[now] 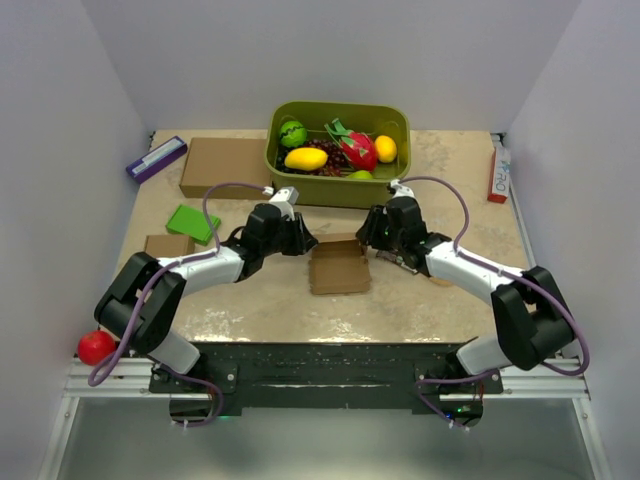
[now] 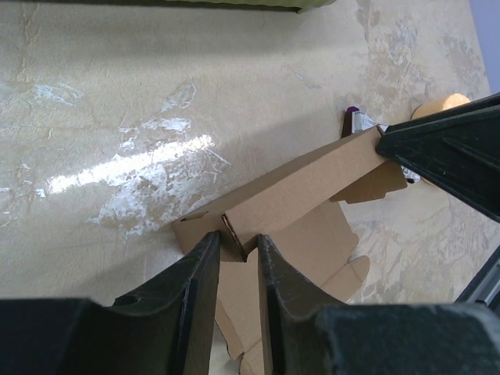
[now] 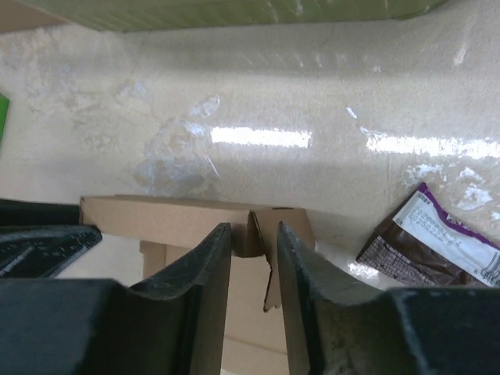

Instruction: Fold the paper box

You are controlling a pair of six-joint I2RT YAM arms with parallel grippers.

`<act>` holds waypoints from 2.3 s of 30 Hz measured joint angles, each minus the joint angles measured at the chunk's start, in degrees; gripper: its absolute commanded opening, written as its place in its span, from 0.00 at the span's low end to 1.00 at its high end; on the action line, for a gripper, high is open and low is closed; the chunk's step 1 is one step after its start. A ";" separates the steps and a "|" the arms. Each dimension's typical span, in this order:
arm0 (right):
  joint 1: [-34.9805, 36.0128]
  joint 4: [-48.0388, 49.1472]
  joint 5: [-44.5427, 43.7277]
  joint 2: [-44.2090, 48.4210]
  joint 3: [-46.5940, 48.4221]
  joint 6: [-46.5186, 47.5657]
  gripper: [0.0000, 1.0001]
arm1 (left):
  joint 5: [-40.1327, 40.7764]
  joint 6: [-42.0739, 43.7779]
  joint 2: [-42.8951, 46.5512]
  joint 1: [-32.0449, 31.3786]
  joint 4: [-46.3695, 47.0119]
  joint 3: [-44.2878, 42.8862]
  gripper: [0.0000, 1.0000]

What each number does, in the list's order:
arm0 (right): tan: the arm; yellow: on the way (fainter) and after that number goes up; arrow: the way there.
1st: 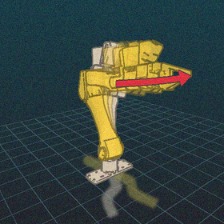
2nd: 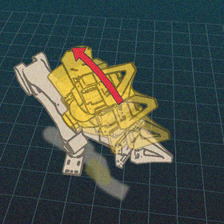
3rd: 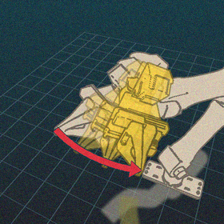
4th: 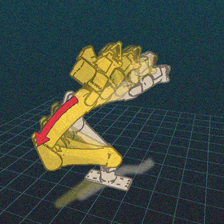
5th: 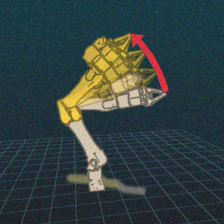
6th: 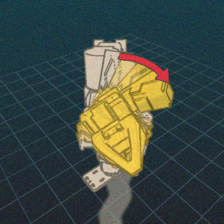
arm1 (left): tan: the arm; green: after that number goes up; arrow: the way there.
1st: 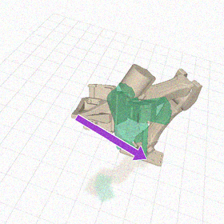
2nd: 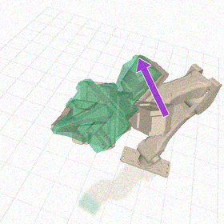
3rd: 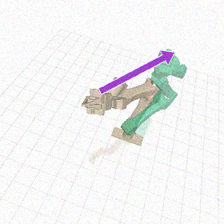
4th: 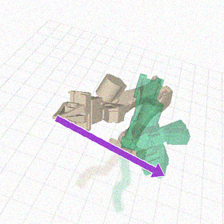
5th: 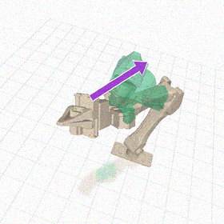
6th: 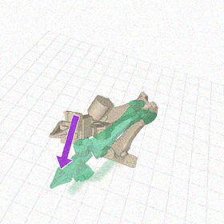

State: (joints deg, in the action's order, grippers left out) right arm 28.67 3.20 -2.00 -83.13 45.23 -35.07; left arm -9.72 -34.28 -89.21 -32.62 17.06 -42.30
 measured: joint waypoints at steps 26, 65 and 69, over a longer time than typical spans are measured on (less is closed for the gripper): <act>-5.44 1.44 4.11 5.92 -11.85 1.33 0.63 | 0.13 0.92 0.09 0.00 -0.81 -0.35 0.28; -2.40 32.52 5.75 -9.11 -15.15 9.18 0.55 | -0.13 2.43 0.07 0.00 -1.97 -1.01 0.26; -2.05 35.45 5.79 -10.27 -15.28 10.19 0.55 | -0.17 2.45 0.07 0.02 -2.14 -1.07 0.25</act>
State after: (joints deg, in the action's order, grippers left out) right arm 26.61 38.65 3.79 -93.41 29.95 -24.88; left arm -9.89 -31.83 -89.14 -32.60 14.92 -43.38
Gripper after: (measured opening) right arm 0.556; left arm 0.269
